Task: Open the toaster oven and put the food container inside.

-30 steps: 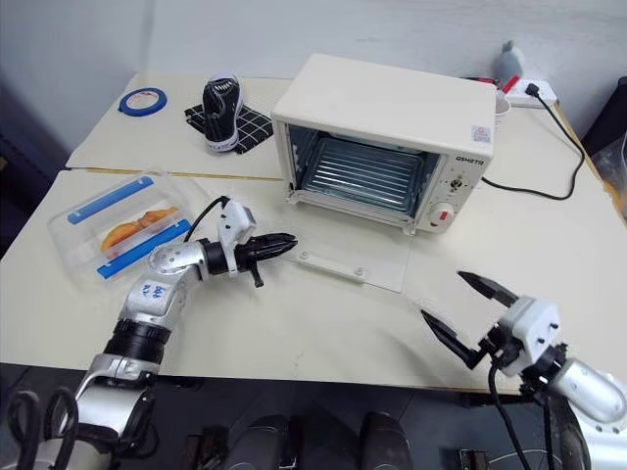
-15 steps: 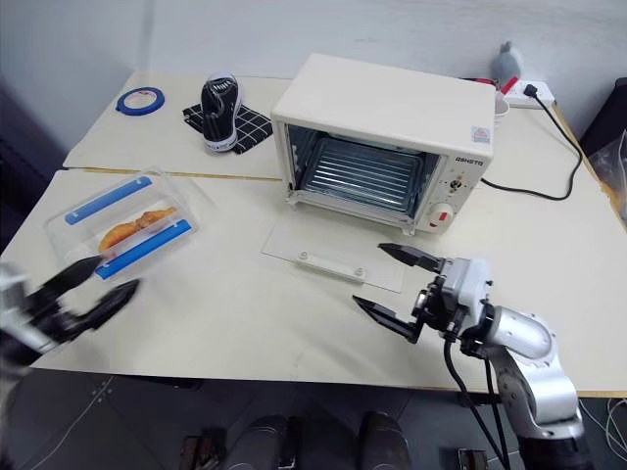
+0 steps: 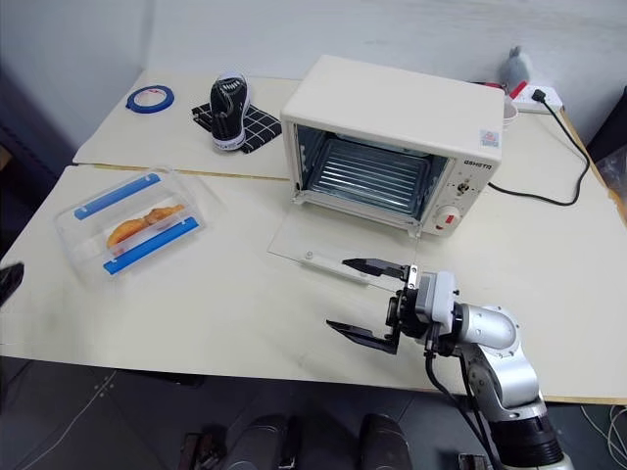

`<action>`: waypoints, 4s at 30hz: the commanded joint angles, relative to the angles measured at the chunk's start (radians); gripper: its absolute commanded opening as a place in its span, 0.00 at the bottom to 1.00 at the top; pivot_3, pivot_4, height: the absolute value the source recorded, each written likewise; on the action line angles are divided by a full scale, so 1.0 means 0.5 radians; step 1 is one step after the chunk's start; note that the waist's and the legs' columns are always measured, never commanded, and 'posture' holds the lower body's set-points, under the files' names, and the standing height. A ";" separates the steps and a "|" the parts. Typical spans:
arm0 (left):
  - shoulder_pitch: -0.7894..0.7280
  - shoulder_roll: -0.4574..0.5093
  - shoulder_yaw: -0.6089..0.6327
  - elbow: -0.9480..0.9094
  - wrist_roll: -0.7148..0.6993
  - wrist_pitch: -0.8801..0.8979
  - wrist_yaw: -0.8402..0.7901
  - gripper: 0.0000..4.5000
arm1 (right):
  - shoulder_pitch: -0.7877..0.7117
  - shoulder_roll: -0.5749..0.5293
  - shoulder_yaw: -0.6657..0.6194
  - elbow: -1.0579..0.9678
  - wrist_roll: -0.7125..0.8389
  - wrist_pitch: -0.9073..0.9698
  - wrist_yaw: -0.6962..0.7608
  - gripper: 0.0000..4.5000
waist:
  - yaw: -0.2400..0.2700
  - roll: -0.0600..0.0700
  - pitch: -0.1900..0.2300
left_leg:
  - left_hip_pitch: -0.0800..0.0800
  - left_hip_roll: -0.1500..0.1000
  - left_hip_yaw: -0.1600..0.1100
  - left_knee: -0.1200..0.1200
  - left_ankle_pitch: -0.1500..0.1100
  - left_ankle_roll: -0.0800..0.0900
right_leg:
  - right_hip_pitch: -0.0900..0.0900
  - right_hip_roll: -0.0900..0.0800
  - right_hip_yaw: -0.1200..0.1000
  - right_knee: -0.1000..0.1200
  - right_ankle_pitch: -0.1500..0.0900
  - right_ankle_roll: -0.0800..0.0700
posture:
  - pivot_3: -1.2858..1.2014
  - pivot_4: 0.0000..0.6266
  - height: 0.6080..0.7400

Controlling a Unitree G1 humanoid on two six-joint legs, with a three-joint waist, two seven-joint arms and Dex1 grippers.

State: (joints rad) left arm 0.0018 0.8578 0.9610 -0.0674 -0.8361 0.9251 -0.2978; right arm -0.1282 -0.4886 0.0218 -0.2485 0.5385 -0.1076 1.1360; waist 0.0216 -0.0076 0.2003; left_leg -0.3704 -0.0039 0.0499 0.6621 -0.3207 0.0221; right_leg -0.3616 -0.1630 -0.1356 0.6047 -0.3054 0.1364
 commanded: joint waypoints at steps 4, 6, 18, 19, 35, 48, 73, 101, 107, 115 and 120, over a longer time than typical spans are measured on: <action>-0.554 0.361 -0.469 0.569 0.183 0.551 0.238 1.00 | 0.012 -0.002 -0.037 -0.022 -0.012 -0.047 -0.021 1.00 | -0.032 0.000 0.000 | -0.002 0.001 0.012 -0.003 0.000 -0.001 | -0.016 0.002 0.007 0.012 0.000 0.000 | 0.52 0.24 1.00; -0.743 0.387 -0.605 0.751 0.266 0.559 0.240 1.00 | 0.029 0.005 -0.031 -0.039 -0.023 -0.052 -0.039 1.00 | -0.041 -0.001 0.000 | -0.003 0.001 0.019 -0.005 0.001 -0.002 | -0.022 0.002 0.009 0.015 0.000 0.000 | 0.52 0.24 1.00; -1.217 0.395 -1.032 1.222 0.645 0.393 0.063 0.81 | 0.147 -0.016 -0.058 -0.153 -0.057 -0.053 -0.171 1.00 | -0.051 -0.009 -0.001 | -0.003 0.007 0.037 -0.005 0.002 -0.003 | -0.030 0.003 0.014 0.015 0.000 0.000 | 0.52 0.24 1.00; -1.216 0.404 -1.048 1.226 0.669 0.372 0.041 0.73 | 0.155 -0.018 -0.060 -0.157 -0.061 -0.055 -0.178 1.00 | -0.051 -0.009 -0.001 | -0.003 0.007 0.037 -0.005 0.002 -0.003 | -0.030 0.003 0.014 0.015 0.000 0.000 | 0.52 0.24 1.00; -1.379 0.354 -1.042 0.856 0.692 0.389 -0.119 0.01 | 0.163 -0.112 -0.155 -0.118 -0.080 -0.057 -0.220 1.00 | -0.043 -0.016 0.000 | -0.004 0.006 0.036 -0.001 0.002 -0.002 | -0.030 0.002 0.013 0.018 0.000 0.000 | 0.52 0.24 1.00; -1.867 -0.187 -1.551 0.269 0.484 0.942 -0.276 0.01 | 0.770 -0.259 -0.625 -0.360 -0.078 -0.031 -0.369 1.00 | 0.012 -0.020 0.000 | -0.008 0.004 0.034 0.009 0.003 0.001 | -0.029 0.000 0.014 0.023 0.000 0.000 | 0.52 0.24 1.00; -2.345 -0.991 -1.843 0.760 0.848 0.678 -0.067 0.64 | 1.278 0.006 -0.638 -0.848 -0.233 -0.010 -0.864 1.00 | 0.012 -0.020 0.000 | -0.008 0.003 0.035 0.009 0.004 0.001 | -0.028 0.002 0.016 0.021 0.000 0.000 | 0.52 0.24 1.00; -1.029 -0.164 -1.825 0.726 0.864 -1.256 -2.110 0.00 | 0.801 -0.379 -0.022 -1.114 0.094 0.973 -0.979 0.00 | 0.018 -0.023 -0.003 | -0.010 0.004 0.033 0.013 0.001 0.005 | -0.029 0.000 0.013 0.021 0.000 -0.001 | 0.52 0.24 1.00; -1.052 -0.481 -1.900 0.482 0.896 -1.229 -1.808 0.00 | 0.190 -0.160 0.083 -0.738 0.022 1.115 -1.129 0.00 | 0.002 -0.023 -0.003 | -0.012 0.003 0.032 0.019 0.001 0.007 | -0.028 -0.002 0.012 0.024 0.000 0.000 | 0.52 0.24 1.00; -1.392 -0.840 -1.938 0.702 0.972 -1.161 -1.388 0.00 | -0.244 -0.028 0.018 -0.381 -0.236 1.120 -1.333 0.00 | 0.006 -0.023 -0.003 | -0.014 0.002 0.033 0.021 0.001 0.007 | -0.030 -0.001 0.010 0.026 0.000 0.000 | 0.52 0.24 1.00; -1.601 -1.021 -1.920 0.995 1.041 -1.258 -1.181 0.00 | -0.453 0.007 0.018 -0.121 -0.368 0.977 -1.306 0.00 | 0.002 -0.023 -0.003 | -0.021 0.002 0.029 0.033 0.000 0.009 | -0.030 -0.001 0.006 0.028 0.001 0.001 | 0.52 0.24 1.00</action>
State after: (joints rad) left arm -0.7787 0.3578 -0.0124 0.4123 -0.3248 0.3266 -0.9106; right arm -0.3437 -0.4928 0.0428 -0.3225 0.3740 0.4210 0.4713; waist 0.0227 -0.0191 0.1987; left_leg -0.3812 -0.0029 0.0645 0.6784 -0.3206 0.0264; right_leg -0.3772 -0.1636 -0.1327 0.6187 -0.3051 0.1368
